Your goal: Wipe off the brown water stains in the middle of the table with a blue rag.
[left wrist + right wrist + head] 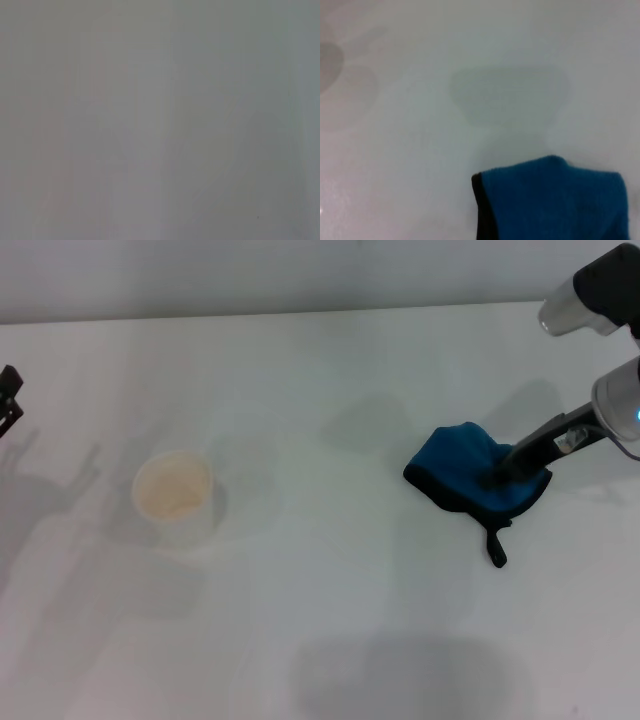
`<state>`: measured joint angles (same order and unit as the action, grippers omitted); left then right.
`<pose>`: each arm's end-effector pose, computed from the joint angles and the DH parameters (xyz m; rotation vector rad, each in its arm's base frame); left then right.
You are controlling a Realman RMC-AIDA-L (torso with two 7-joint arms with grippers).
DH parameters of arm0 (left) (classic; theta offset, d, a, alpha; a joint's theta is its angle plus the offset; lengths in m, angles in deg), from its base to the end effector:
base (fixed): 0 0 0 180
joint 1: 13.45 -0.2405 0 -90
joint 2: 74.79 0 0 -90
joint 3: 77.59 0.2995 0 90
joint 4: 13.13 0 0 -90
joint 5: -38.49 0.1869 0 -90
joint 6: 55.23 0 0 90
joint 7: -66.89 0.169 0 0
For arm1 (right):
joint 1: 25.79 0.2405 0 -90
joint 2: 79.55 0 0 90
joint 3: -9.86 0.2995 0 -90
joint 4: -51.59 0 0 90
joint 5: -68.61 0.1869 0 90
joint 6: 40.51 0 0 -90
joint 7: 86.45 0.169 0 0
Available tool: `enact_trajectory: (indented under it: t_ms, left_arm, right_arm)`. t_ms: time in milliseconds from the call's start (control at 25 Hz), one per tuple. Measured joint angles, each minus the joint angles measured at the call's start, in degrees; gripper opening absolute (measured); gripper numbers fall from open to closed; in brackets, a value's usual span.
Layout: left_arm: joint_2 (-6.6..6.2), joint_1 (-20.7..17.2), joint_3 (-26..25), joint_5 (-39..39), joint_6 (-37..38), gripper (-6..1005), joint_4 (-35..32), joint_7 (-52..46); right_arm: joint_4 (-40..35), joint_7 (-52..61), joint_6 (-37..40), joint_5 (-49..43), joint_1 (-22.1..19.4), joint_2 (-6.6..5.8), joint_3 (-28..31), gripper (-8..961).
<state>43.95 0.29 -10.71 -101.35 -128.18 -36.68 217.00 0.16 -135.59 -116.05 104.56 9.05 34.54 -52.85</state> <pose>-0.3359 0.3209 0.0035 -1.8309 -0.3651 -0.8286 0.3211 0.3817 -0.0199 -2.4720 1.1571 -0.3177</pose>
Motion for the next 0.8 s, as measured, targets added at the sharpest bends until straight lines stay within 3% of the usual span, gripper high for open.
enact_trajectory:
  t_ms: [240,280,560,800]
  left_arm:
    - [0.01,0.2,0.0,0.0,0.1,877,0.0,0.0]
    - [0.04,0.2,0.0,0.0,0.1,877,0.1,0.0]
    - [0.09,0.2,0.0,0.0,0.2,877,0.6,0.1]
    - [0.09,0.5,0.0,0.0,0.6,877,0.6,0.1]
  right_arm:
    - [-3.1,-1.7,-2.5,2.9,-0.8,0.32,7.0,396]
    - [-3.4,-3.1,-3.5,5.0,-0.9,0.27,10.9,396]
    - [-3.4,-8.7,-5.1,13.1,-2.9,-0.31,20.1,398]
    - [-0.2,-23.3,-3.6,26.7,-6.9,0.33,32.7,400]
